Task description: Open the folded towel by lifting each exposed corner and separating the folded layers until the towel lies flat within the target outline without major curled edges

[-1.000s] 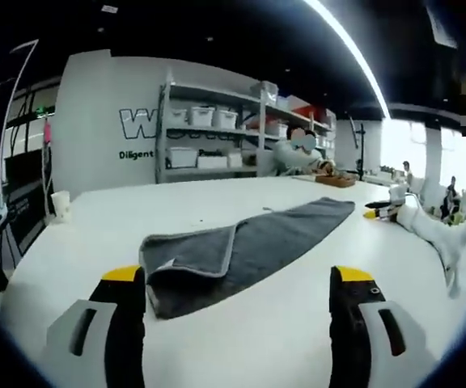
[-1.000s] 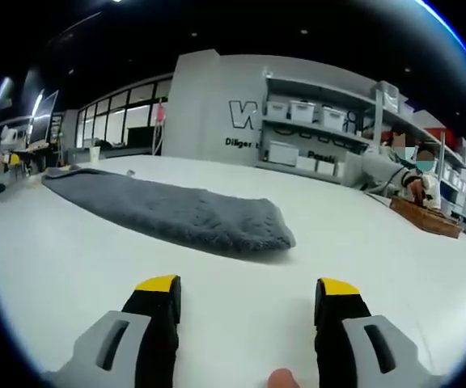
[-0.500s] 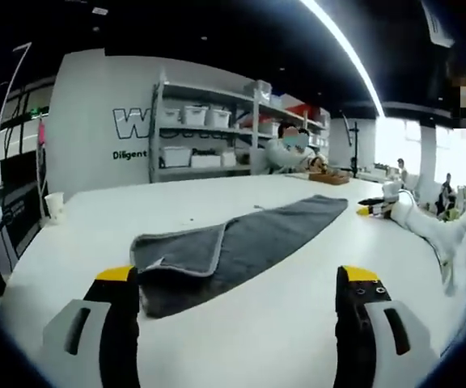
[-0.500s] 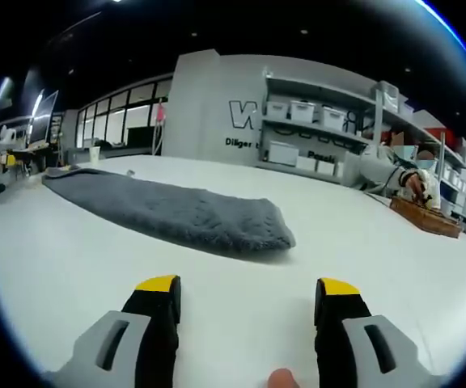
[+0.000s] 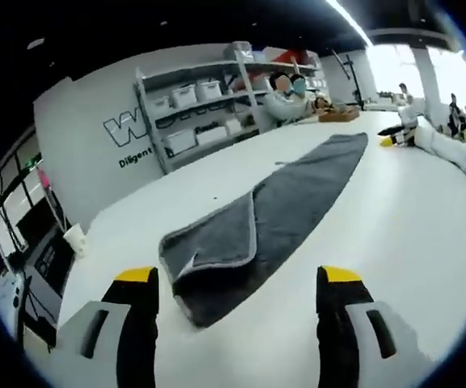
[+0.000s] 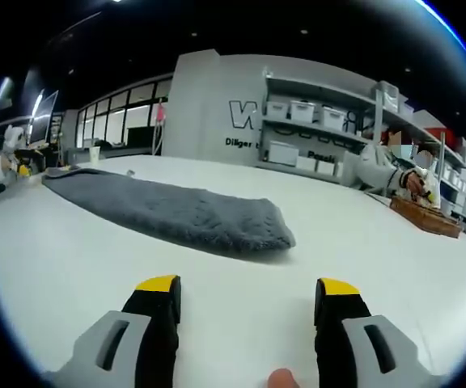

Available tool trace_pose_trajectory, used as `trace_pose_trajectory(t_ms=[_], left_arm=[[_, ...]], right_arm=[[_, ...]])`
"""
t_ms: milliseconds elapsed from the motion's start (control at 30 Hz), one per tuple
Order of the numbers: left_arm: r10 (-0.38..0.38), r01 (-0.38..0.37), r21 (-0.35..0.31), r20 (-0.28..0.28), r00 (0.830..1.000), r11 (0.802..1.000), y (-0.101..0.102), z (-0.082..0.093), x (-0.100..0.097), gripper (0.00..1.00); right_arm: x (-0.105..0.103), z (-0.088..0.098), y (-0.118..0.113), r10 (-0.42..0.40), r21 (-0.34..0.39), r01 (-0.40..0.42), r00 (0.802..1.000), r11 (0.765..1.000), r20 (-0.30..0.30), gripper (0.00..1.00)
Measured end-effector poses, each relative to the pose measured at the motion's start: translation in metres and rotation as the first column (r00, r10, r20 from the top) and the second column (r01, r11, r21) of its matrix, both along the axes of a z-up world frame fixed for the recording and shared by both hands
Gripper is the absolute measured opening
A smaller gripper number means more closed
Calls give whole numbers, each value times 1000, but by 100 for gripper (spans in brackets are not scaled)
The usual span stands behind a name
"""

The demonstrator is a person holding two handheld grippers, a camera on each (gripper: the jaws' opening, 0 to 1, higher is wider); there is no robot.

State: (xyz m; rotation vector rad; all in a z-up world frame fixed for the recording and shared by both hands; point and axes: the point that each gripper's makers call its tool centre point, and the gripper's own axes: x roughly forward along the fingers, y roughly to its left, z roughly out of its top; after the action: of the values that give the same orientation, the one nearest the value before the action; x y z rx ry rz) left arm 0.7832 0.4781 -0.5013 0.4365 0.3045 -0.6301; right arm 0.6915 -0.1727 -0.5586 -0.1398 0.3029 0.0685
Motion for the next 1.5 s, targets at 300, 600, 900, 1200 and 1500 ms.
trace_pose_trajectory(t_ms=[300,600,900,1200,1500], left_arm=[[-30,23,192,36,999,981,-6,-11,26,62],[-37,26,278,37,999,960,-9,-23,41,52],[-91,77,313,33,995,947,-24,-28,45,37],[-89,71,340,36,995,938,-24,-28,56,29],[-168,162,308,-6,986,937,-40,-28,47,4]], right_arm=[[-1,0,2,0,0,0,1000,1000,0,66],[-1,0,1,0,0,0,1000,1000,0,66],[-1,0,2,0,0,0,1000,1000,0,65],[-1,0,2,1,1,-1,1000,1000,-1,65],[-1,0,1,2,2,-2,1000,1000,-1,65]])
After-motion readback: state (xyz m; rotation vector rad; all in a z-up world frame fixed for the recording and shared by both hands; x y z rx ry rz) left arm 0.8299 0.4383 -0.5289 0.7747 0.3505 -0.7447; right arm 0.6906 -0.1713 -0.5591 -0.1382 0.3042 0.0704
